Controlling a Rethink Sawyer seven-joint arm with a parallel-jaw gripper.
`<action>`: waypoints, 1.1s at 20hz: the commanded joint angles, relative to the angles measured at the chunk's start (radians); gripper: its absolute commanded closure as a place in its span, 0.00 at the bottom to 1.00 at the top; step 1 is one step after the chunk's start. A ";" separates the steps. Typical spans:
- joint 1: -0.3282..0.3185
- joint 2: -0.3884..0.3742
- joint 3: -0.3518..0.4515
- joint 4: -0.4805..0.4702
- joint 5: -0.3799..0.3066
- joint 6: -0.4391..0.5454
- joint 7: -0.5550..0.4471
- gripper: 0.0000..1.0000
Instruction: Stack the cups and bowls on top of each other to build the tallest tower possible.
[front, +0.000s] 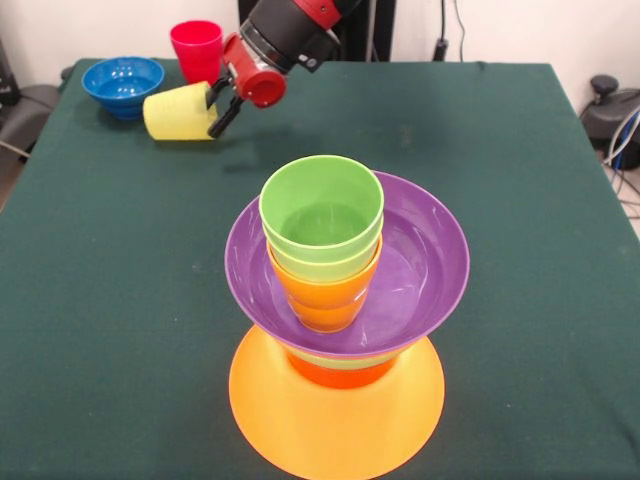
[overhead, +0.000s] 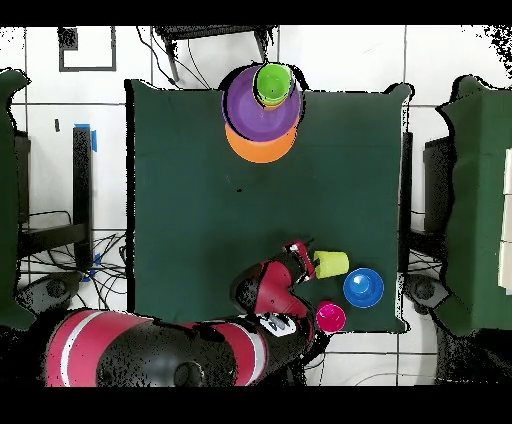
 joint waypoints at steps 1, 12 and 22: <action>-0.005 0.086 0.129 -0.096 0.082 -0.046 0.187 0.00; 0.081 0.136 0.116 -0.104 0.303 -0.064 0.138 1.00; 0.093 0.113 0.119 -0.096 0.339 0.007 0.103 1.00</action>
